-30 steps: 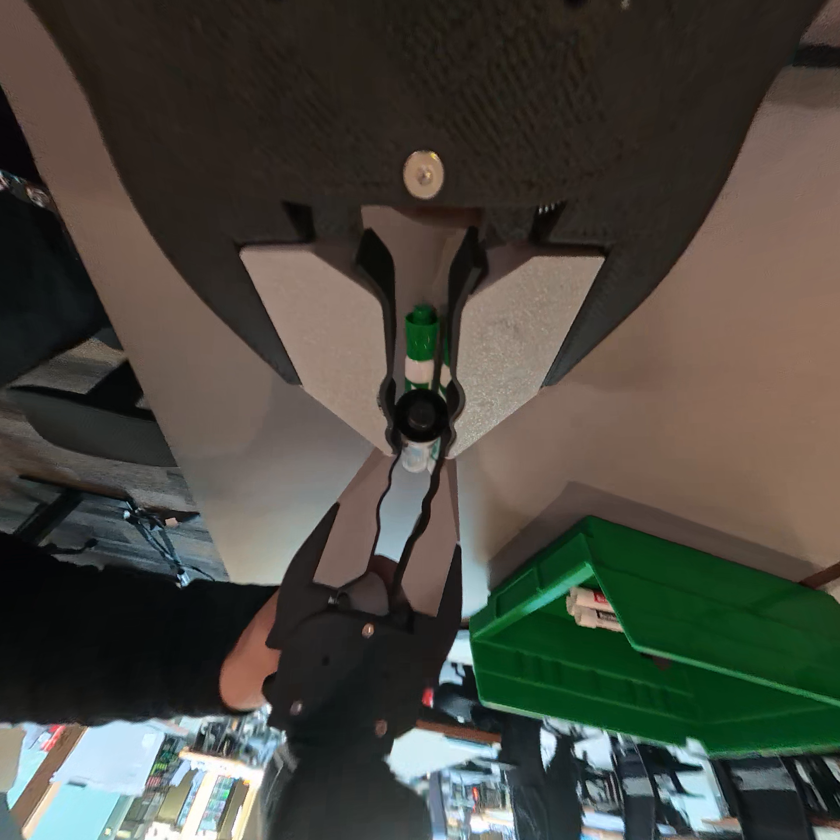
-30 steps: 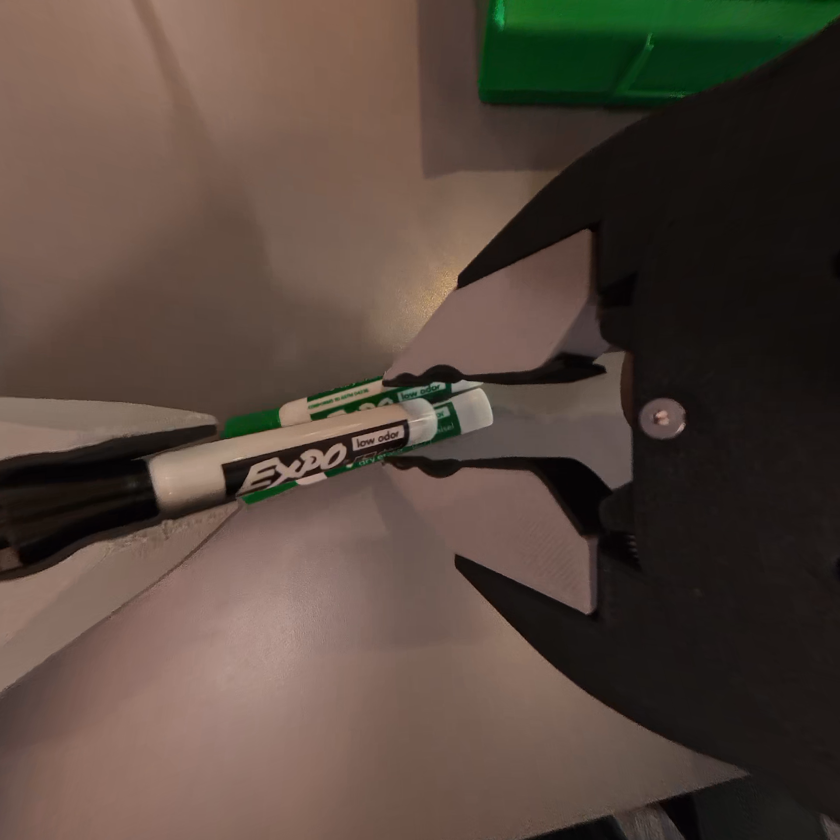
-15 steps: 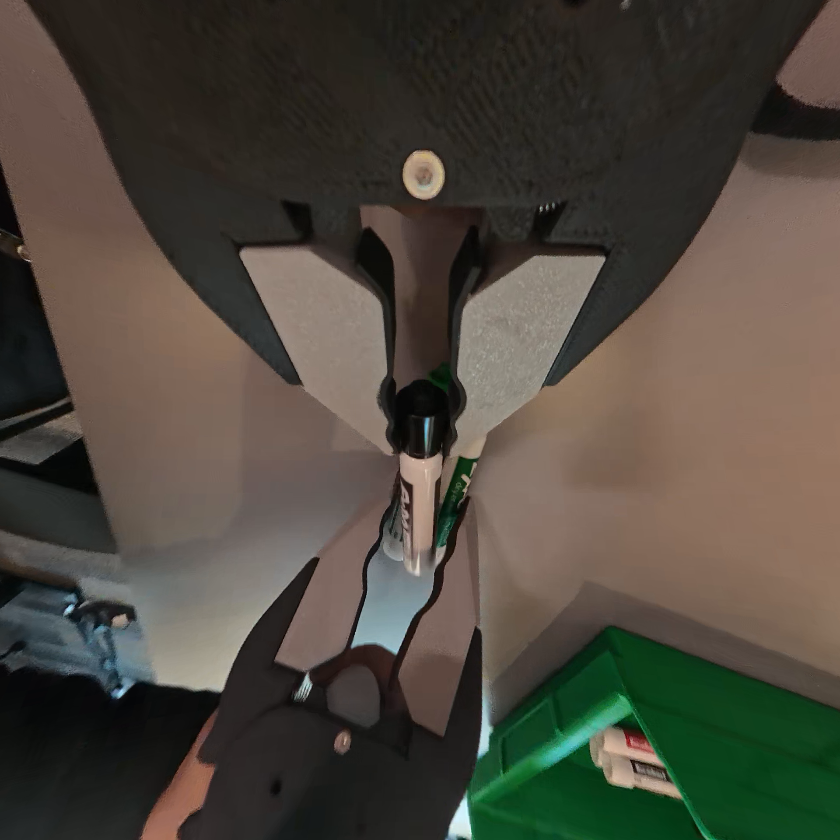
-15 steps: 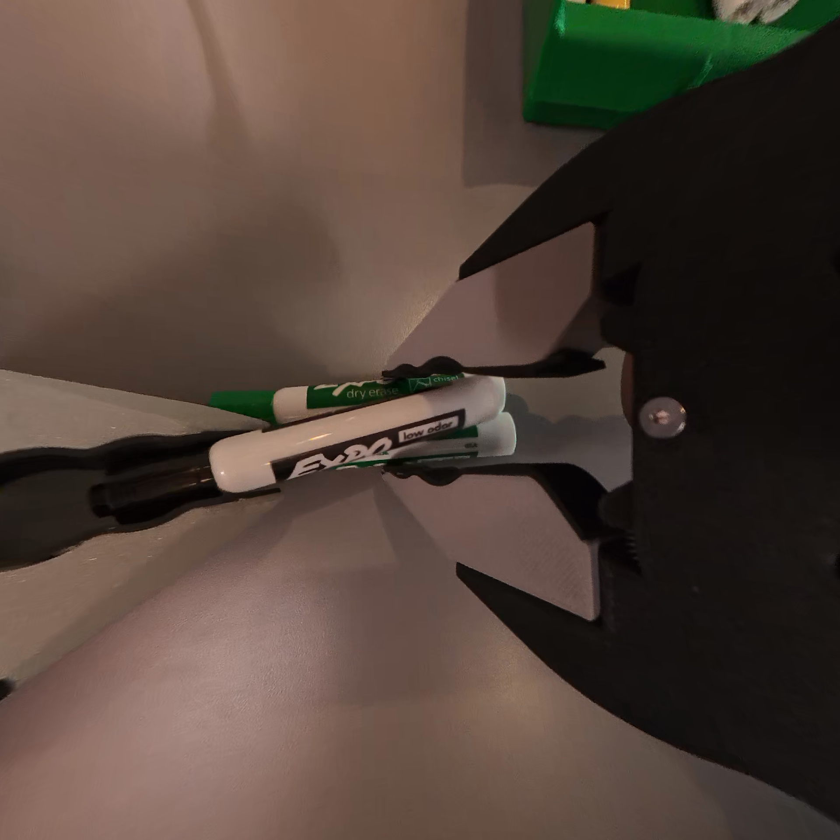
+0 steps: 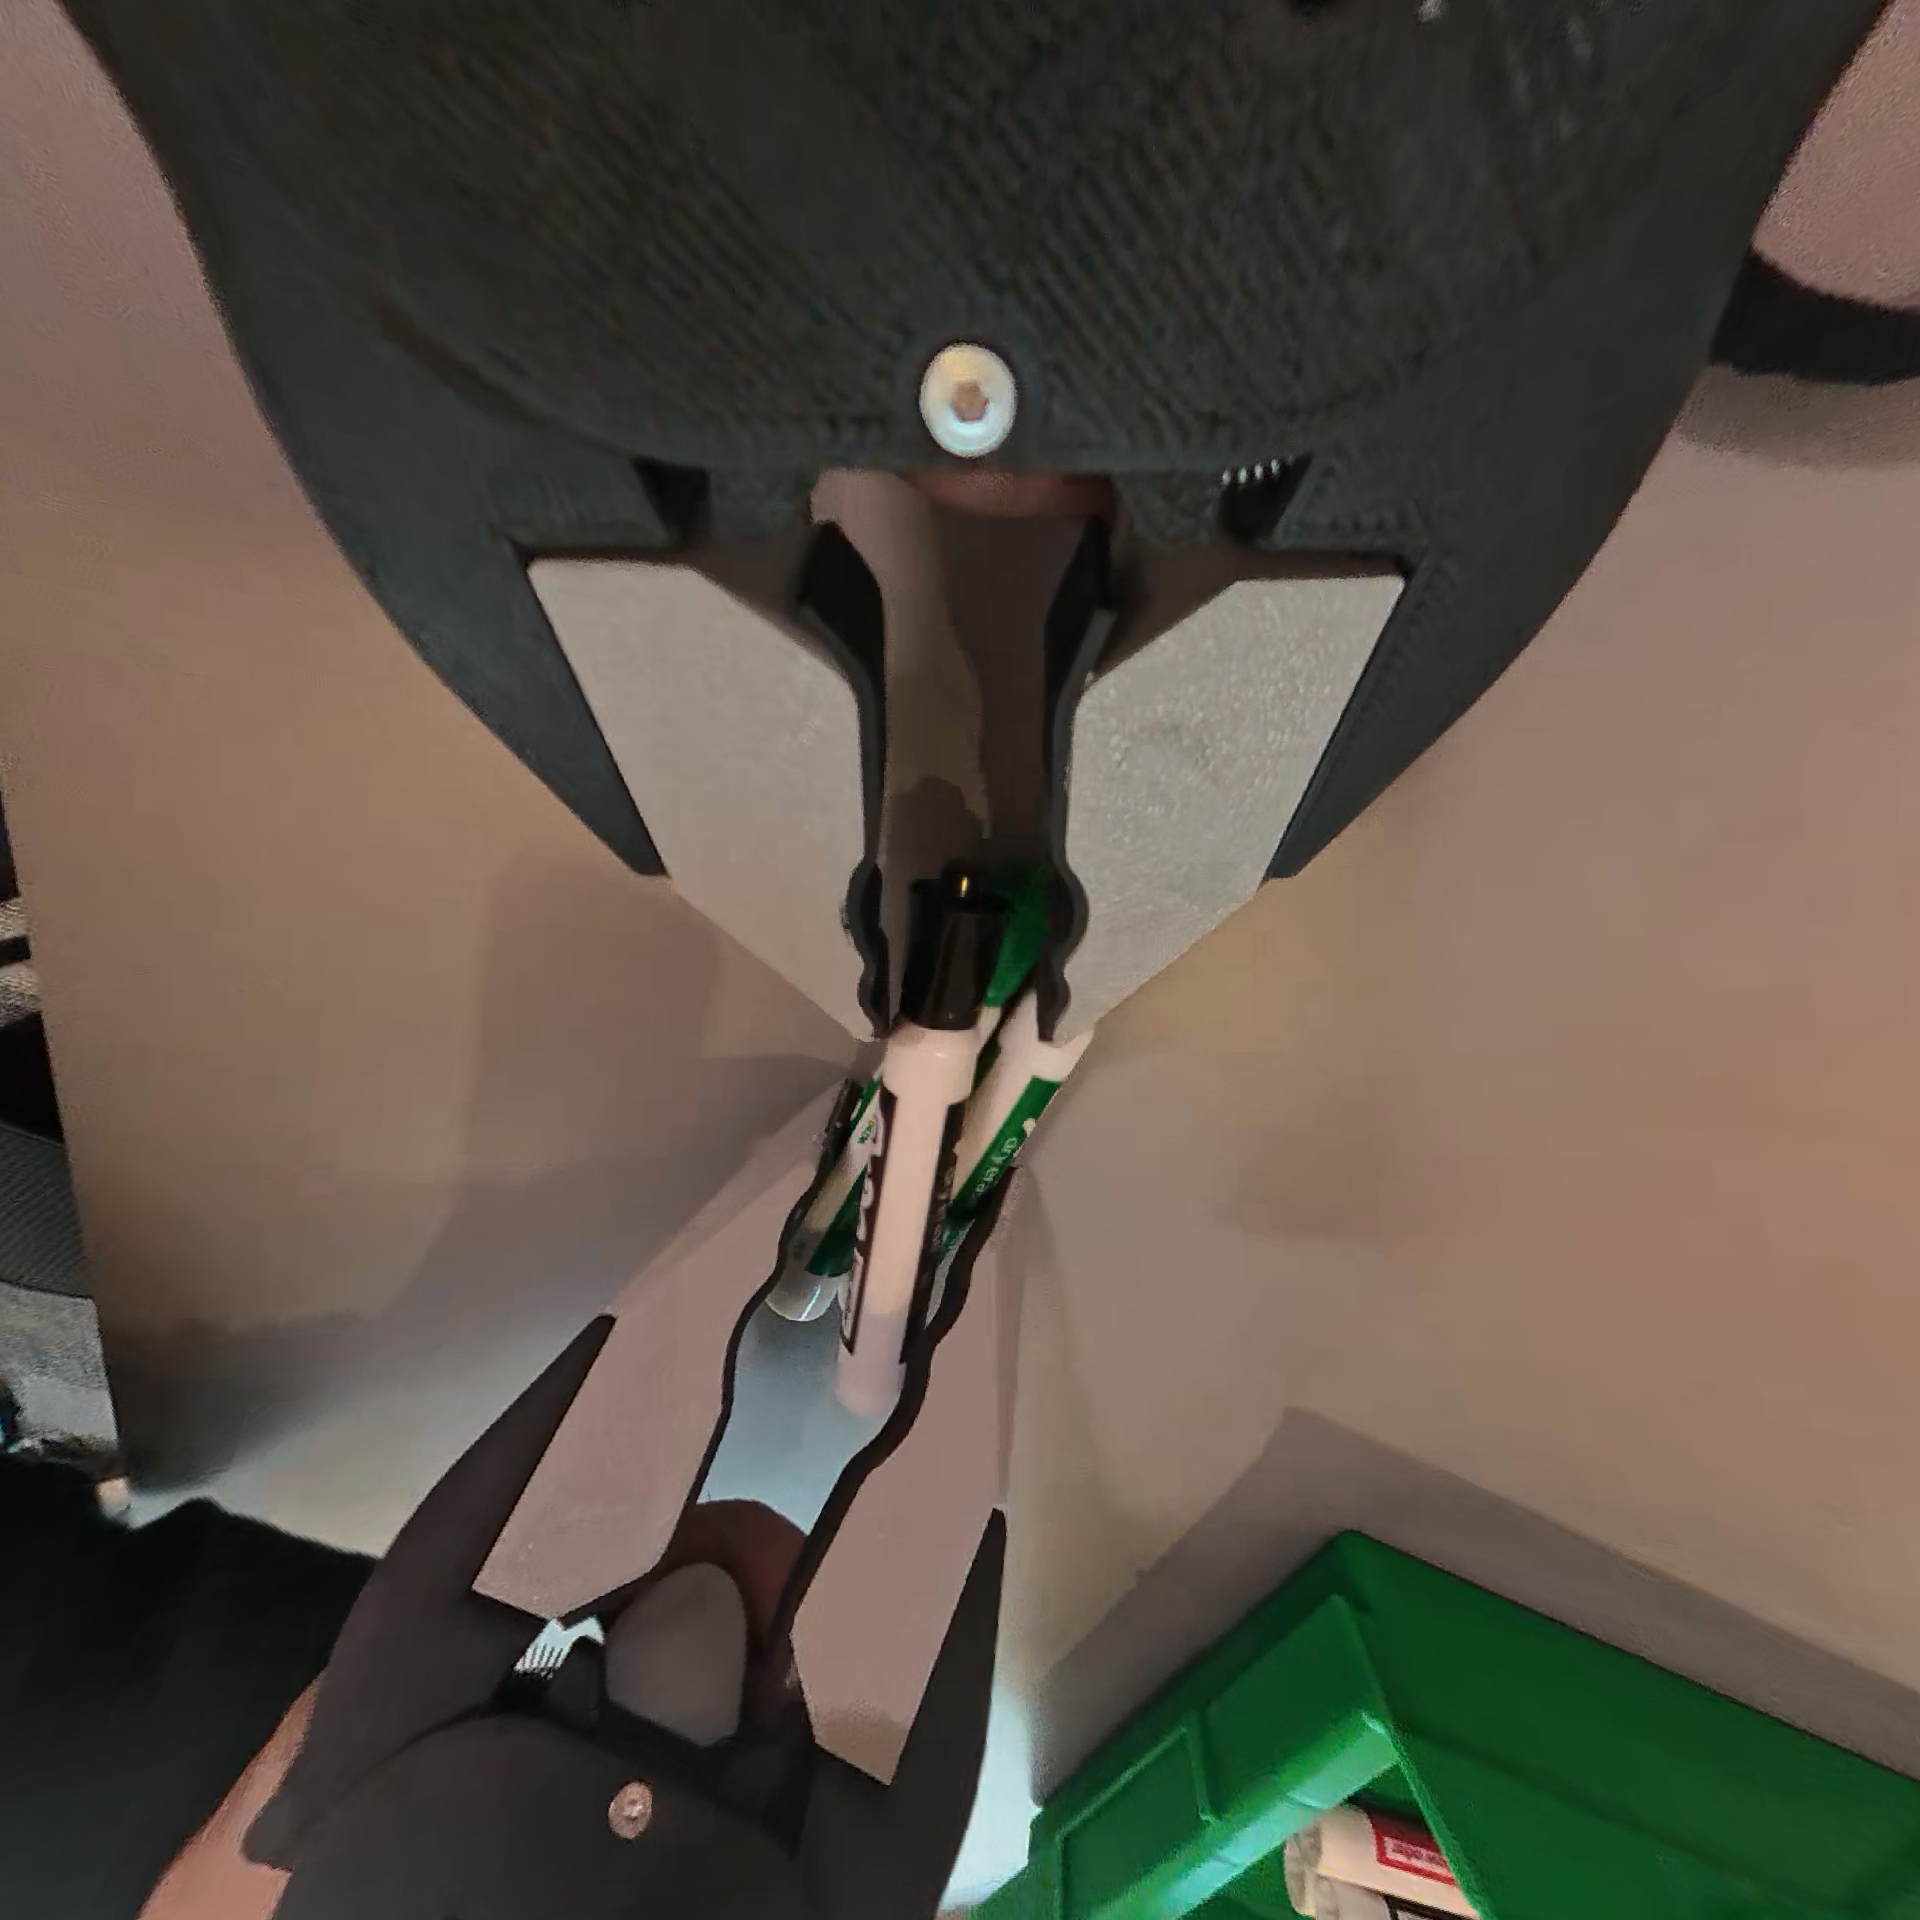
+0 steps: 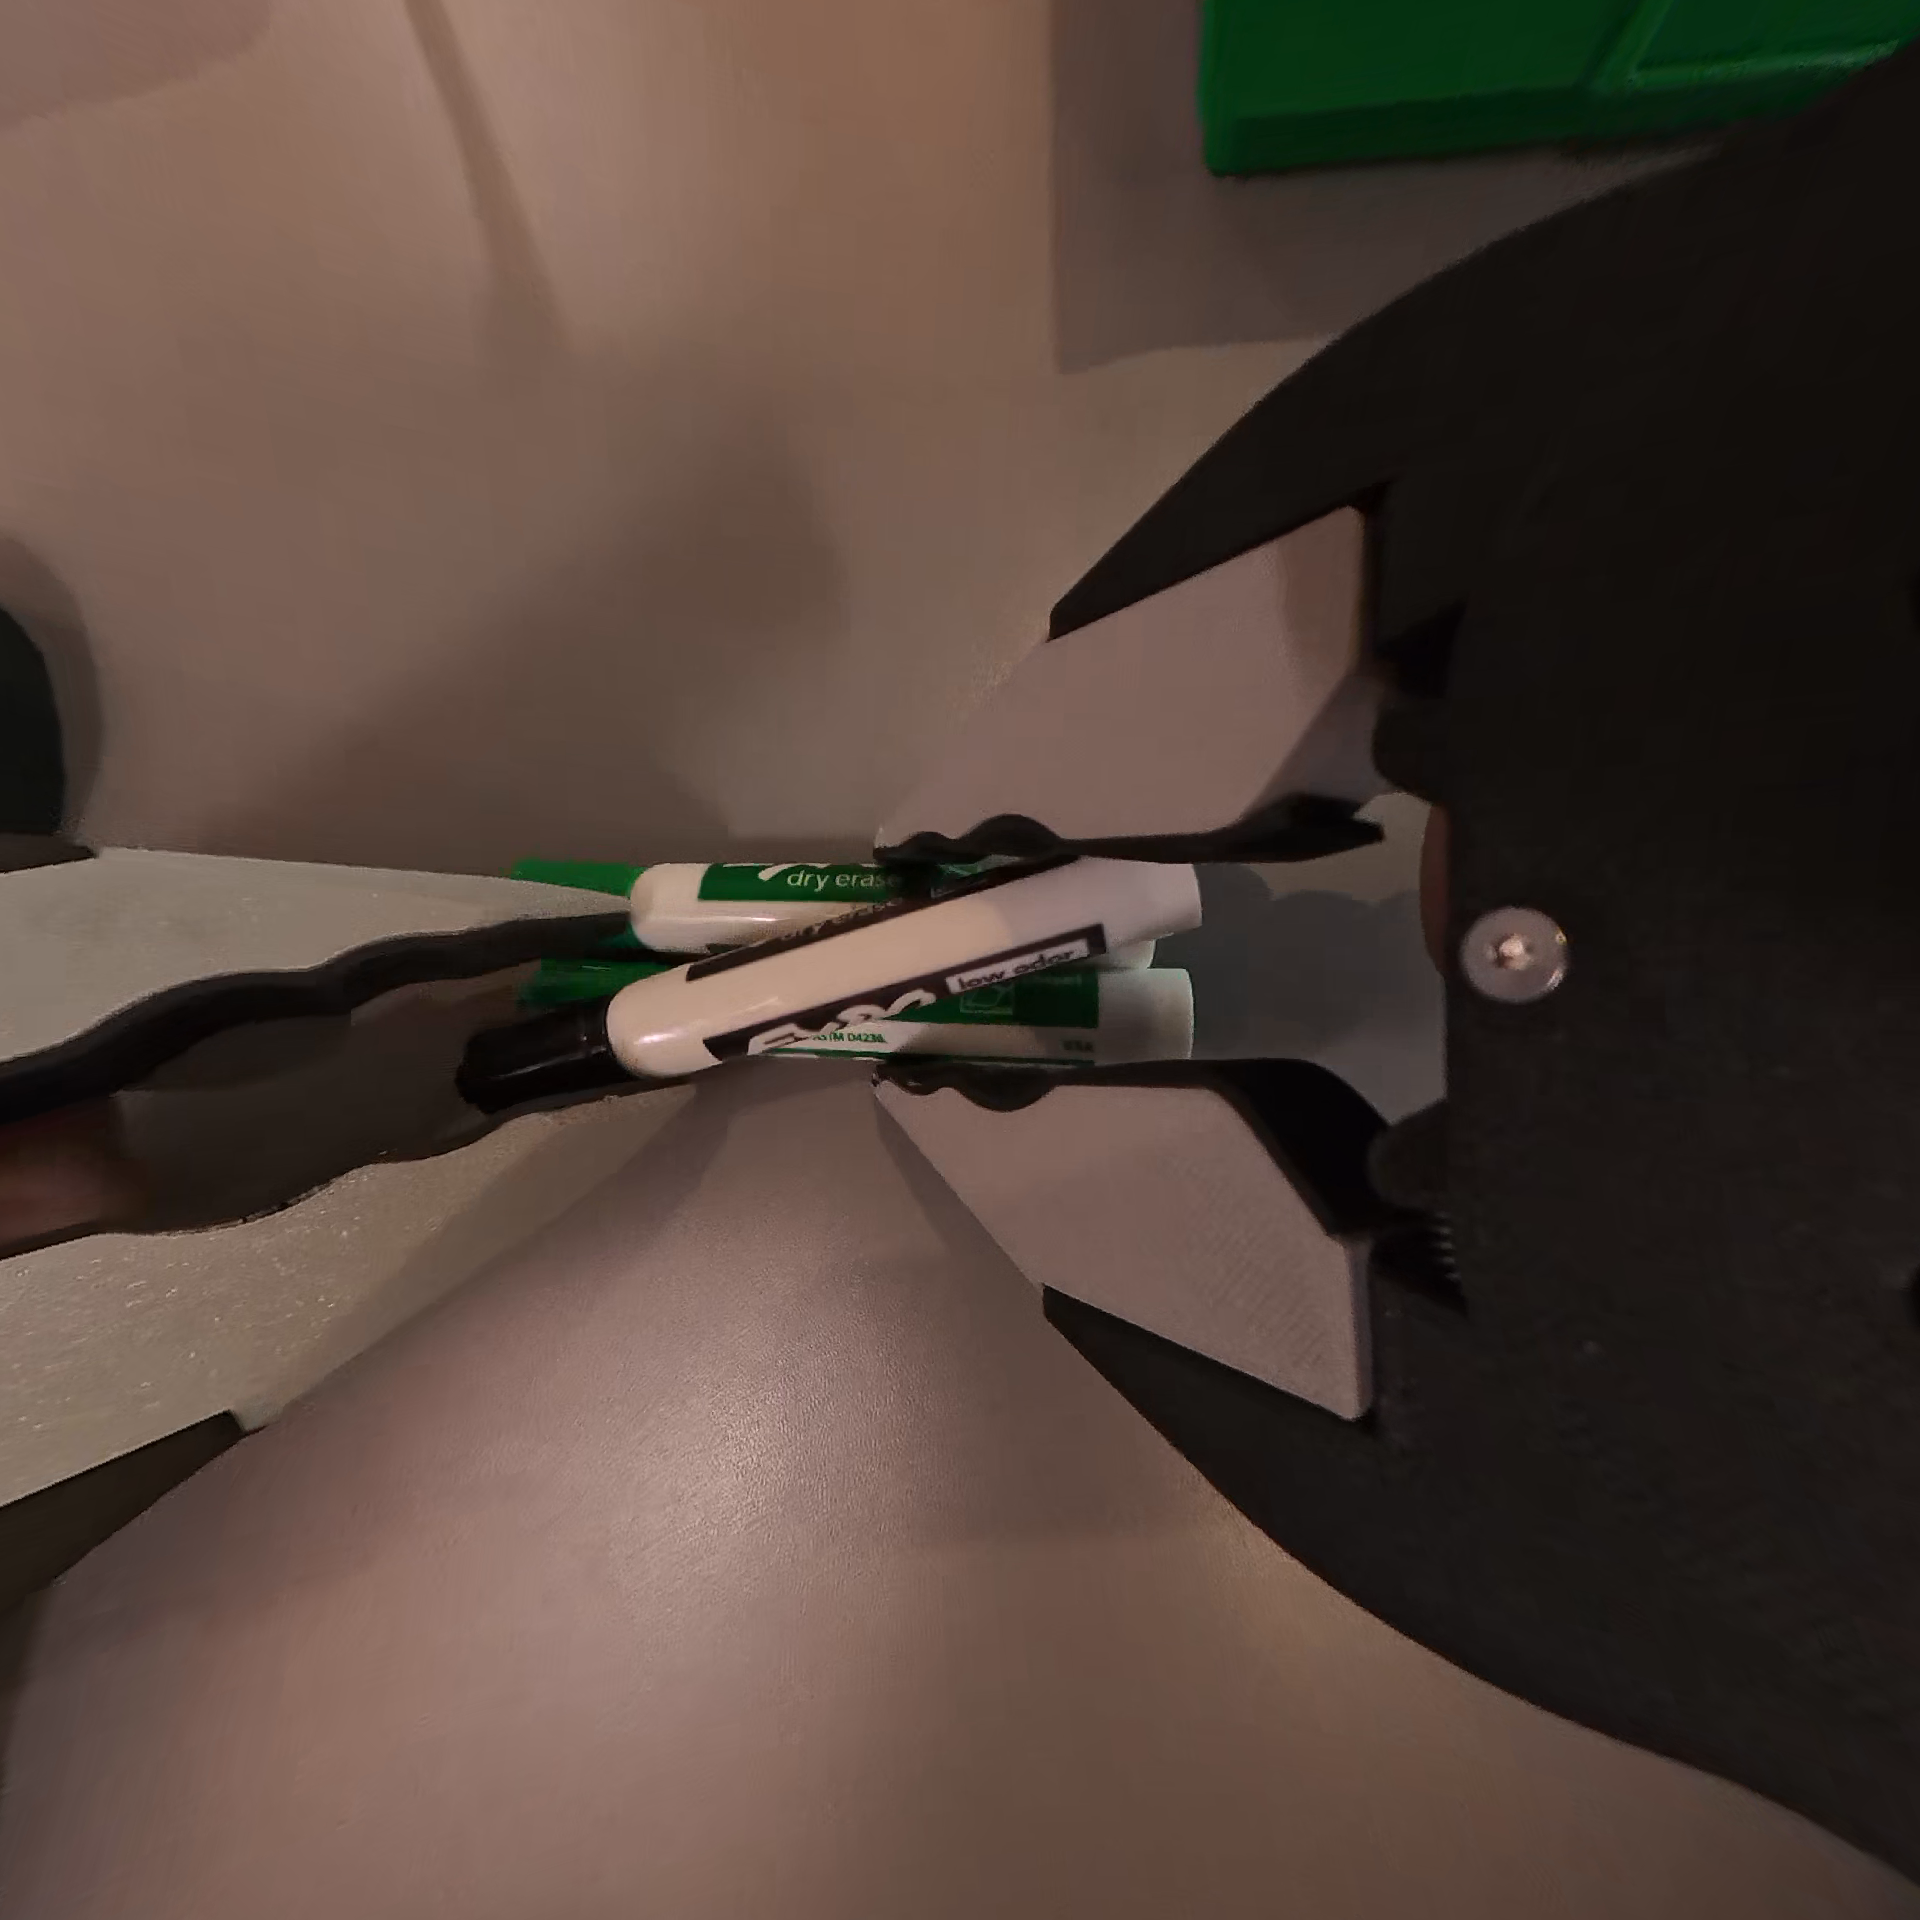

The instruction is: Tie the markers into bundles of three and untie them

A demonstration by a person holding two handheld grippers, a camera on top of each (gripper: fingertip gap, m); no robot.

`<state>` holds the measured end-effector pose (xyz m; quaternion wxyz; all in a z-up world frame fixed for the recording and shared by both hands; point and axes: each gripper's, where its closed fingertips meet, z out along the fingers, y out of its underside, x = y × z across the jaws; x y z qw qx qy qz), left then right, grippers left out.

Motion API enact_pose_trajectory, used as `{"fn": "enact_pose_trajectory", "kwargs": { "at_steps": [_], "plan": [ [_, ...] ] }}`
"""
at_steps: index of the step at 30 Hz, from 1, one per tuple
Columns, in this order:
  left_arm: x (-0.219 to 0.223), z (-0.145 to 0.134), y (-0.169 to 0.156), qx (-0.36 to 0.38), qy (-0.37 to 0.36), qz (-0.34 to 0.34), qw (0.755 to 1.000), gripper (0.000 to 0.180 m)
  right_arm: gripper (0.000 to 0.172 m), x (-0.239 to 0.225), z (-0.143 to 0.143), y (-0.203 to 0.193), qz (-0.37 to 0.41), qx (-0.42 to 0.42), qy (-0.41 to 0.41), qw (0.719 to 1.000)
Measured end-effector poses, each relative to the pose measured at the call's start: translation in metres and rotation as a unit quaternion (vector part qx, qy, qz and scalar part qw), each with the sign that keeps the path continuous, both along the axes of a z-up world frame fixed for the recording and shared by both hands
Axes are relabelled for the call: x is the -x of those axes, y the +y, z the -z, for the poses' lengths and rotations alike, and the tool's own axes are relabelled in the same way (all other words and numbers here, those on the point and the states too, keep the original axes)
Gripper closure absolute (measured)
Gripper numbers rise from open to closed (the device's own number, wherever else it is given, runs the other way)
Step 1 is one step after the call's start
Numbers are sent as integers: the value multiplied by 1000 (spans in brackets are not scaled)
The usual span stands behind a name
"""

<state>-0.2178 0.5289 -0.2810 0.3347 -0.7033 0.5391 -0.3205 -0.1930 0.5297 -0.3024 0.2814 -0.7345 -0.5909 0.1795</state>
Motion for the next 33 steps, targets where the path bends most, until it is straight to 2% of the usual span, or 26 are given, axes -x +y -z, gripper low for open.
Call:
{"fn": "enact_pose_trajectory", "kwargs": {
  "at_steps": [7, 14, 16, 18, 24, 30, 33],
  "plan": [
    [28, -1, 8, -3, 12, -25, 1000, 141, 136, 1, 0, 1, 3, -1, 59, 998],
    [43, 2, 17, -11, 30, -42, 999, 142, 138, -1, -4, 0, 3, 8, 95, 995],
    [41, 6, 14, -10, 39, -37, 999, 142, 141, -1, -11, 1, 7, 7, 116, 993],
    [38, 12, 12, -9, 48, -31, 998, 142, 158, -2, -21, 2, 11, 12, 143, 990],
    [34, 20, 8, -13, 70, -24, 997, 141, 157, -10, -1, 6, 22, 4, 84, 996],
    [35, 20, 9, -16, 72, -29, 997, 142, 158, -5, -1, 11, 34, -19, 75, 996],
    [37, 20, 10, -12, 70, -31, 997, 142, 158, -5, -10, 13, 43, -17, 101, 994]
  ]
}}
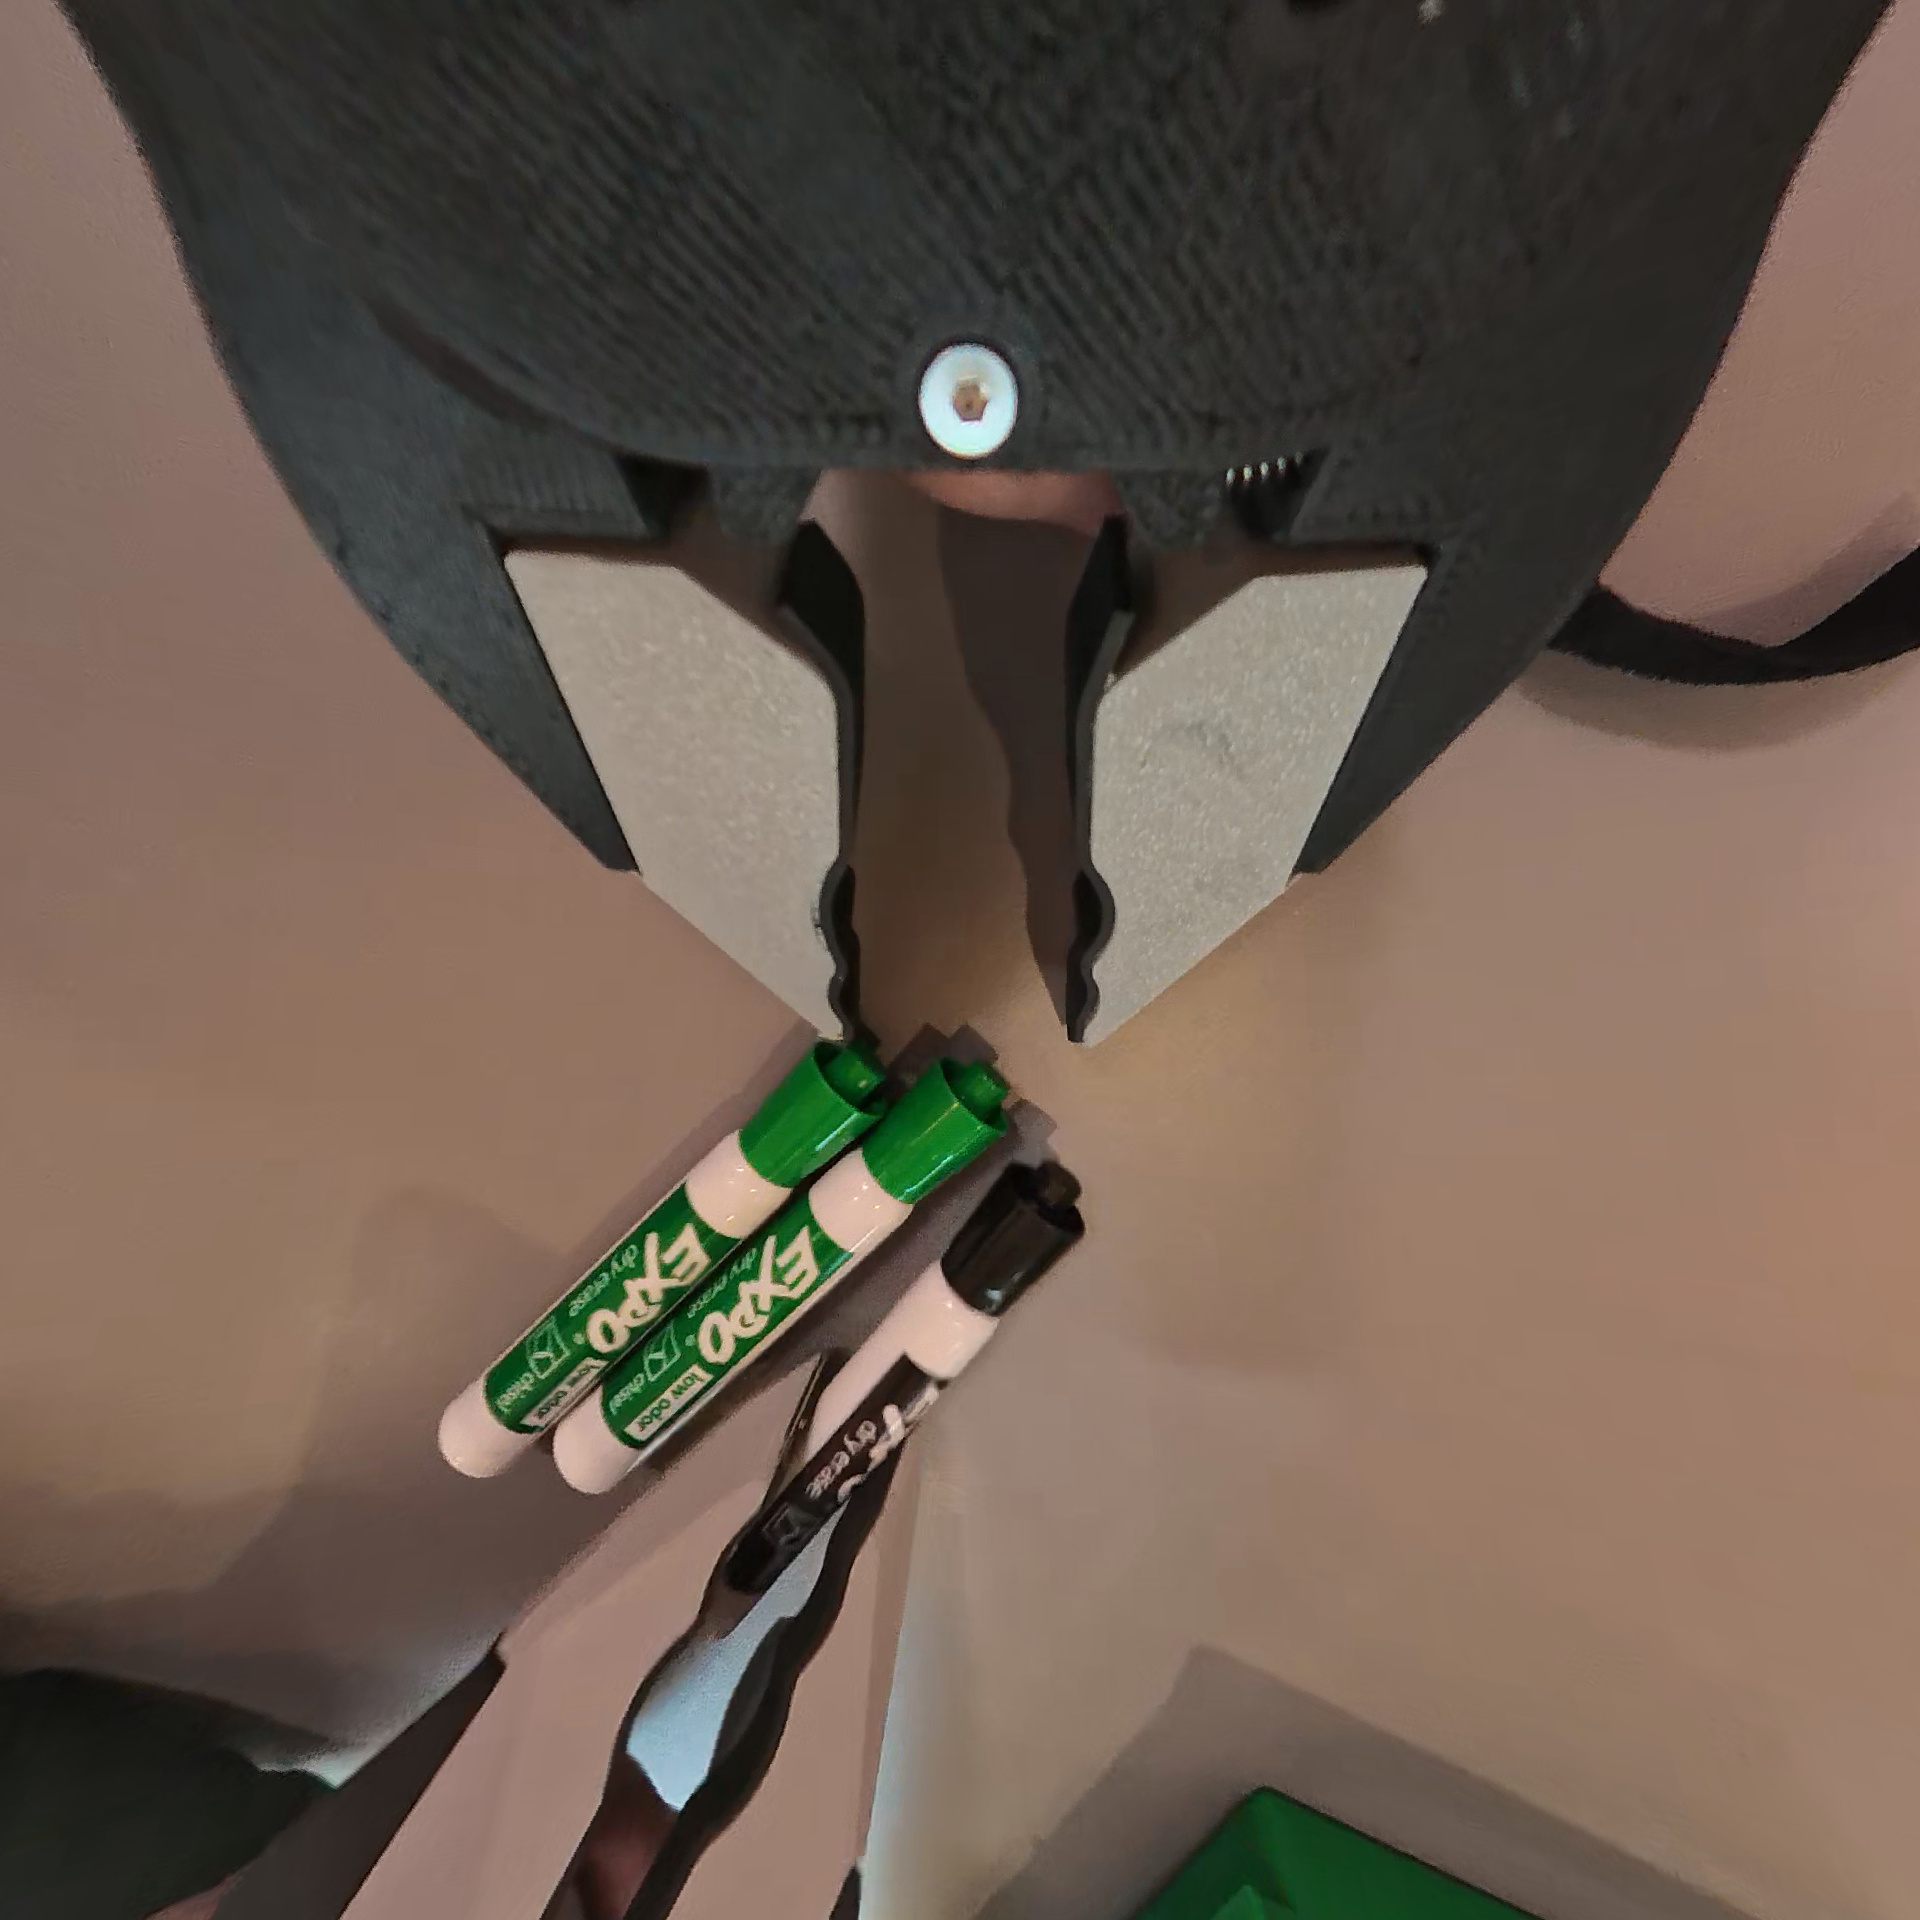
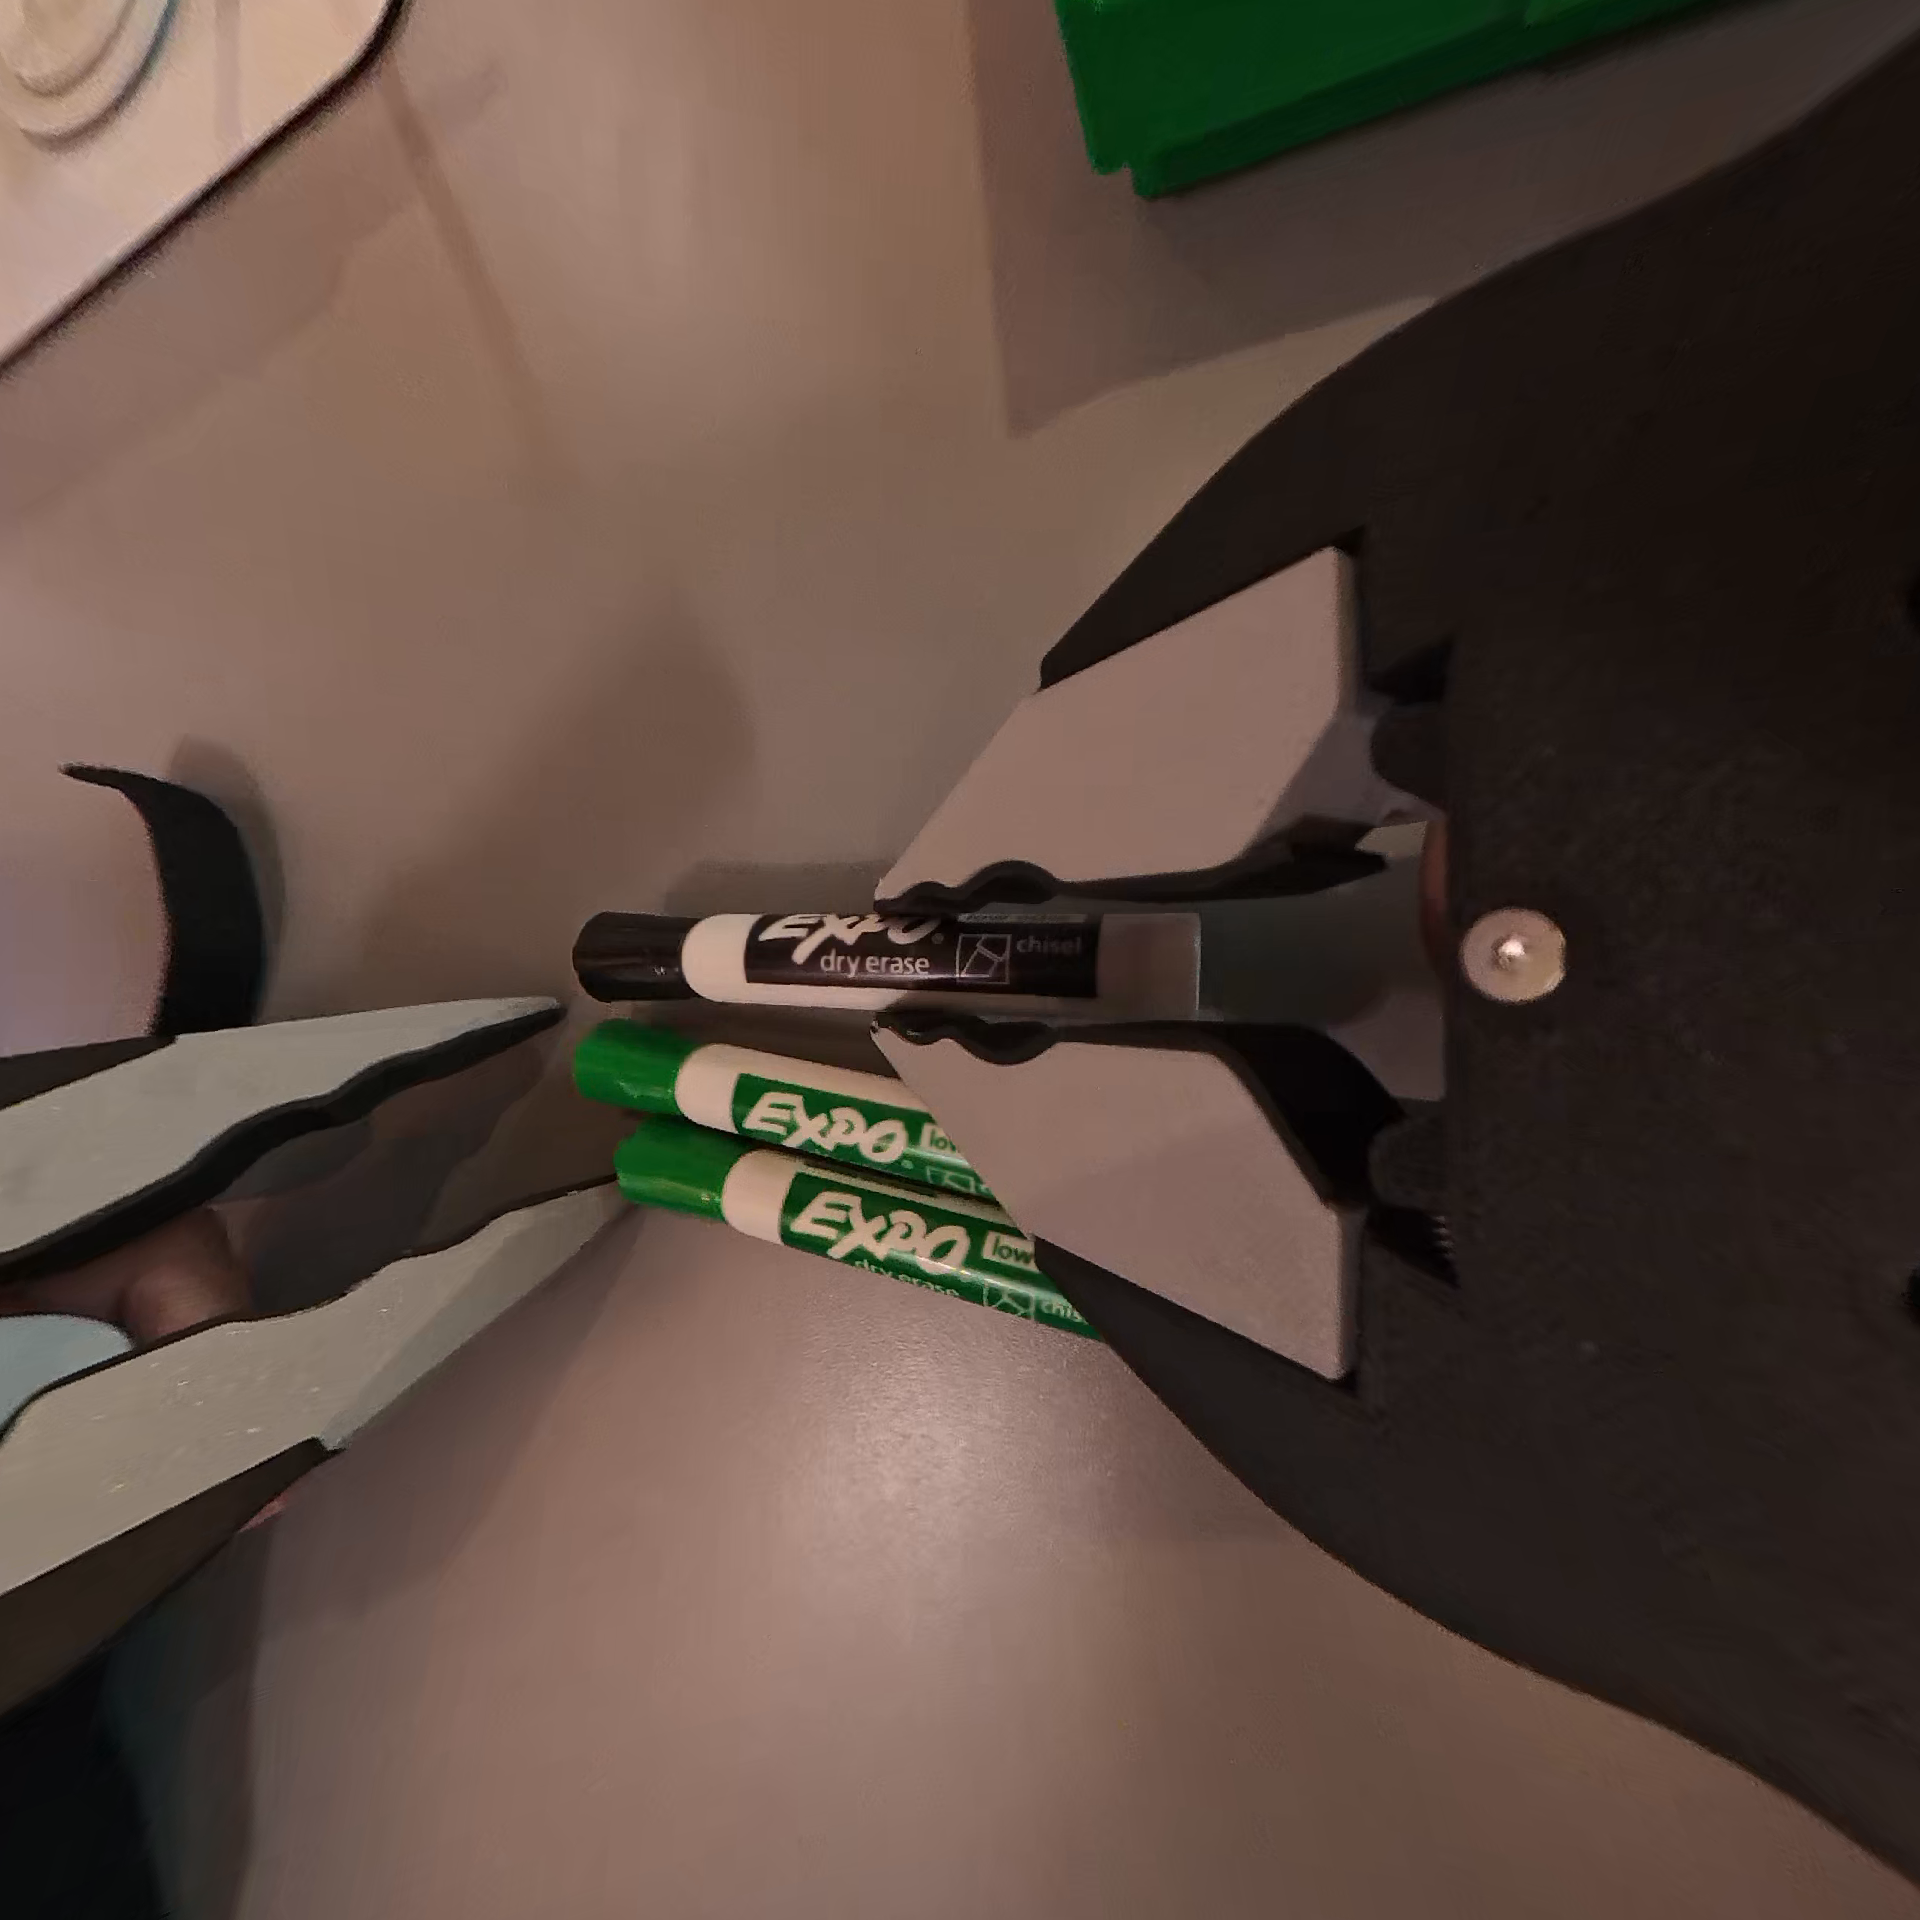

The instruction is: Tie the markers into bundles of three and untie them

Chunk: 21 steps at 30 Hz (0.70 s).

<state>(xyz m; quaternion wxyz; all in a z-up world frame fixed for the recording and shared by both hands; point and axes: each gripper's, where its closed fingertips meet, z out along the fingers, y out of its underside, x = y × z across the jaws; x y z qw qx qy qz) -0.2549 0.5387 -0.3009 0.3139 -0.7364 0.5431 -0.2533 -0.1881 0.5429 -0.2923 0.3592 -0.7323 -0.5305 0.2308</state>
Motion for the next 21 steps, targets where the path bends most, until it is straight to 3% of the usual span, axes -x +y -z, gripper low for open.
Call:
{"fn": "enact_pose_trajectory", "kwargs": {
  "at_steps": [4, 11, 15, 19, 21],
  "plan": [
    [8, -10, 12, 17, -39, -28, 999, 142, 157, 3, -23, 3, 8, -6, 63, 998],
    [-2, -78, 10, 59, -249, -13, 967, 163, 157, 30, -81, -7, -20, 2, 222, 975],
    [-8, -101, 0, 27, -290, 11, 956, 157, 157, 46, -72, -8, -29, -6, 198, 980],
    [-8, -112, 7, 1, -310, -5, 951, 177, 157, 60, -59, 3, -30, -2, 170, 985],
    [-10, -109, 13, 1, -307, -14, 952, 175, 157, 64, -51, 10, -31, -11, 147, 989]
  ]
}}
